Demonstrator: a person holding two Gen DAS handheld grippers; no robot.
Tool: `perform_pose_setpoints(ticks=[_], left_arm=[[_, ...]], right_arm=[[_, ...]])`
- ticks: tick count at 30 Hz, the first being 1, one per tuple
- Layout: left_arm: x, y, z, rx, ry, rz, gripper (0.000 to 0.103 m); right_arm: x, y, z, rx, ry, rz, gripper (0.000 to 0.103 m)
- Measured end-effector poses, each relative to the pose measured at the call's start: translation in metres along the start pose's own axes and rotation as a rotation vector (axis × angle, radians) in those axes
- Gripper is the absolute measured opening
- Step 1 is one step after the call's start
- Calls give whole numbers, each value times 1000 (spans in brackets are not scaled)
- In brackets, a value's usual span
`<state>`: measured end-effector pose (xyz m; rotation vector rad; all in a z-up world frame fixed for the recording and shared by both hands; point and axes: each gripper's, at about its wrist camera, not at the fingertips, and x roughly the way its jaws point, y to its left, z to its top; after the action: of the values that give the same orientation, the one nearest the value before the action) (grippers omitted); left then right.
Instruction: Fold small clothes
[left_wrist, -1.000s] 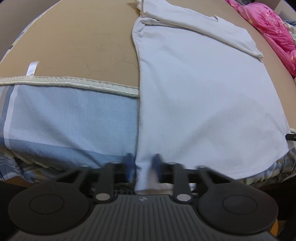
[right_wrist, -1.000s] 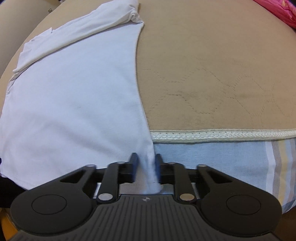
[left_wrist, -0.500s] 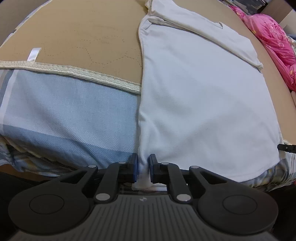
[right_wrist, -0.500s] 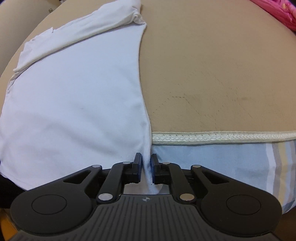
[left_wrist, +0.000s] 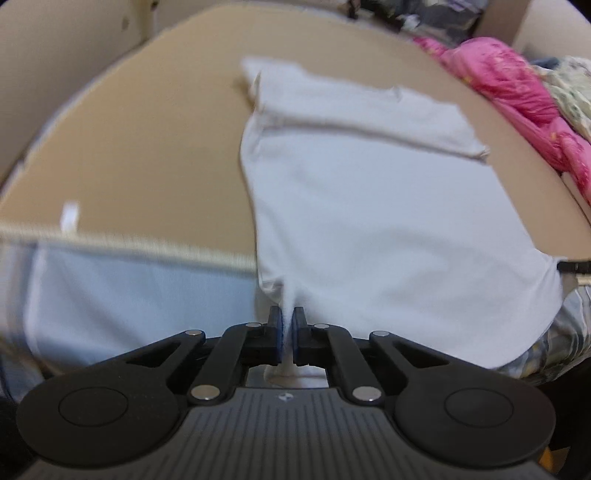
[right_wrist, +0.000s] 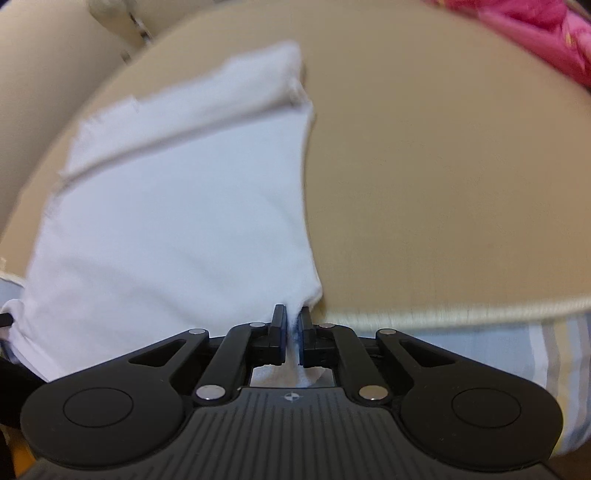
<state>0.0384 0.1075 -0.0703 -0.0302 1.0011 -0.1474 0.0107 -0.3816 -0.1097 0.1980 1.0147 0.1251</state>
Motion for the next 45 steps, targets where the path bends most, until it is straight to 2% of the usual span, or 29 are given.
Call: perform_pose_setpoints(ticks=[4, 8, 12, 17, 21, 23, 25, 28, 31, 34, 37, 39, 41, 43, 45], left_arm=[[-38, -4, 11, 57, -103, -42, 4], [-84, -4, 17, 58, -196, -104, 4], [-133, 4, 19, 86, -319, -100, 3], [-190, 17, 22, 92, -417, -179, 3], [-215, 18, 23, 97, -436, -229, 4], [-203, 20, 31, 97, -420, -231, 4], [-174, 23, 47, 87, -392, -222, 4], [-110, 35, 82, 40, -315, -218, 4], [-43, 43, 123, 51, -251, -164, 4], [16, 56, 155, 37, -180, -134, 4], [61, 65, 168, 29, -147, -108, 4], [85, 72, 165, -11, -92, -89, 4], [91, 73, 163, -36, -73, -87, 4], [91, 72, 166, -5, -93, -82, 5], [95, 72, 166, -6, -86, -79, 5]], right_arm=[[-35, 4, 6, 61, -119, 57, 5], [-88, 6, 5, 117, -267, 131, 4], [-134, 2, -1, 148, -391, 189, 3], [-181, -14, -18, 261, -489, 262, 3], [-201, -20, -30, 291, -543, 299, 3], [-194, -23, -25, 277, -534, 296, 3], [-169, -27, -10, 280, -500, 277, 3], [-114, -33, 30, 295, -414, 250, 3], [-53, -37, 83, 240, -327, 182, 3], [-1, -34, 119, 230, -246, 123, 3], [40, -32, 133, 226, -201, 77, 3], [62, -32, 127, 226, -189, 69, 3], [75, -29, 122, 264, -143, 37, 3], [74, -25, 125, 275, -175, 54, 3], [80, -20, 128, 236, -175, 22, 3]])
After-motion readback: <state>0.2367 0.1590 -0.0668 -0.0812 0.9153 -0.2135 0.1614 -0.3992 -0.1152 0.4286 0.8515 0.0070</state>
